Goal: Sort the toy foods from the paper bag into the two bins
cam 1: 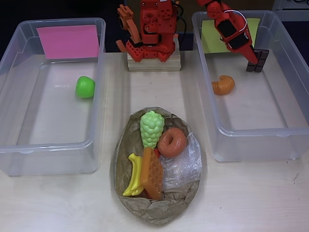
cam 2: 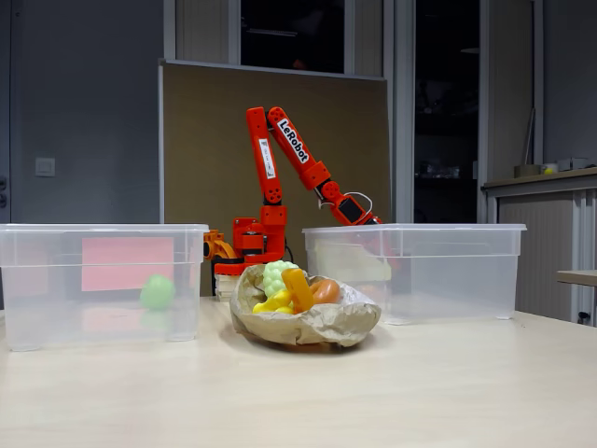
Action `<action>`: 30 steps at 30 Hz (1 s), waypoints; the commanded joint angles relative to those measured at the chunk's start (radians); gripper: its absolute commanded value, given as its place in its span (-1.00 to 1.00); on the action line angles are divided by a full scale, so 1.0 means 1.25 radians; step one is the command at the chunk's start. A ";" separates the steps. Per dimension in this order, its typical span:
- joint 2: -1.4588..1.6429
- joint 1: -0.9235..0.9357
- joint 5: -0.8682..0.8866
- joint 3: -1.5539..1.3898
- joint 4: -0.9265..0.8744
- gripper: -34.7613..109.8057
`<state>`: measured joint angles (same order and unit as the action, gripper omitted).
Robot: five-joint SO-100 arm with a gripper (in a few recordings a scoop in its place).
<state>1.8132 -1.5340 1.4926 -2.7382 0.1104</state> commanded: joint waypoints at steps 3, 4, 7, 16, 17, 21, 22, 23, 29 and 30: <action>0.022 -0.011 0.071 -0.023 0.010 -0.26; 0.022 -0.011 0.077 -0.025 0.010 -0.25; 0.032 -0.012 0.097 -0.027 0.005 -0.25; 0.180 0.053 -0.033 0.047 -0.204 -0.25; 0.205 0.070 -0.082 0.076 -0.255 -0.25; 0.274 0.147 -0.277 0.227 -0.461 -0.24; 0.282 0.168 -0.322 0.264 -0.499 -0.24; 0.291 0.188 -0.361 0.299 -0.536 -0.24; 0.323 0.378 -0.525 0.438 -0.682 -0.10; 0.324 0.421 -0.524 0.447 -0.695 -0.11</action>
<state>2.1813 -1.1229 0.8621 -2.2457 -0.6949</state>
